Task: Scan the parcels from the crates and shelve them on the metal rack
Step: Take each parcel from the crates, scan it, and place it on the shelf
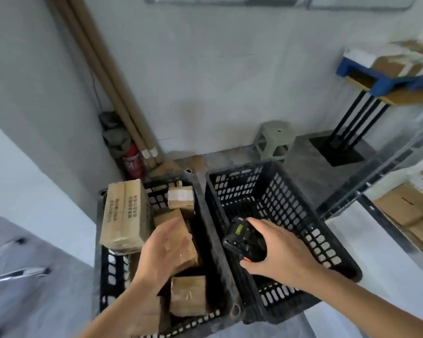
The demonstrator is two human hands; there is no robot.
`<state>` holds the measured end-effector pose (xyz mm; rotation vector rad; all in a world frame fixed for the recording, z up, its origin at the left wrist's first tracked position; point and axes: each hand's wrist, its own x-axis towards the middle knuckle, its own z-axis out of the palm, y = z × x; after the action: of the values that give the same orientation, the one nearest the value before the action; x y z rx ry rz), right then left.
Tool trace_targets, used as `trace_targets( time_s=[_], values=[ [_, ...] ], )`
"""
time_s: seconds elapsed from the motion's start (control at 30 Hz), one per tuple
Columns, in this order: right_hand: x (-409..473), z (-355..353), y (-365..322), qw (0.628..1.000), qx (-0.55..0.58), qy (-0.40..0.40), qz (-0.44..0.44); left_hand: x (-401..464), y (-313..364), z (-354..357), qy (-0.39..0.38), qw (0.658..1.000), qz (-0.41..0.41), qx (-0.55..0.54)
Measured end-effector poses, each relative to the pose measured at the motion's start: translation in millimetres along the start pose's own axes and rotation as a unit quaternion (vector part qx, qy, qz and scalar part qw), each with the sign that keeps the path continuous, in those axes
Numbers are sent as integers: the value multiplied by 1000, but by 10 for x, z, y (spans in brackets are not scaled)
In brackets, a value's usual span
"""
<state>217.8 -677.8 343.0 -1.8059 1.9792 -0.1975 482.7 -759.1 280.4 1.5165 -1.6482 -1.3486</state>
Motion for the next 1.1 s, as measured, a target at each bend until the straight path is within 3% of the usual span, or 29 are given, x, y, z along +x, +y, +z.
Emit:
trace_targets(
  time_s=[0.57,0.8,1.1],
  values=[
    [1432,304,-746,985,-3,-79,-152,323,-371,-803,196,978,-77,6],
    [1740,638,-1043,980,12,-101,-170,420,-712,-1059,226,967,-118,18],
    [2091,1221,-1301,982,30,-113,-150,720,-1107,-1189,179,971,-153,-43]
  ],
)
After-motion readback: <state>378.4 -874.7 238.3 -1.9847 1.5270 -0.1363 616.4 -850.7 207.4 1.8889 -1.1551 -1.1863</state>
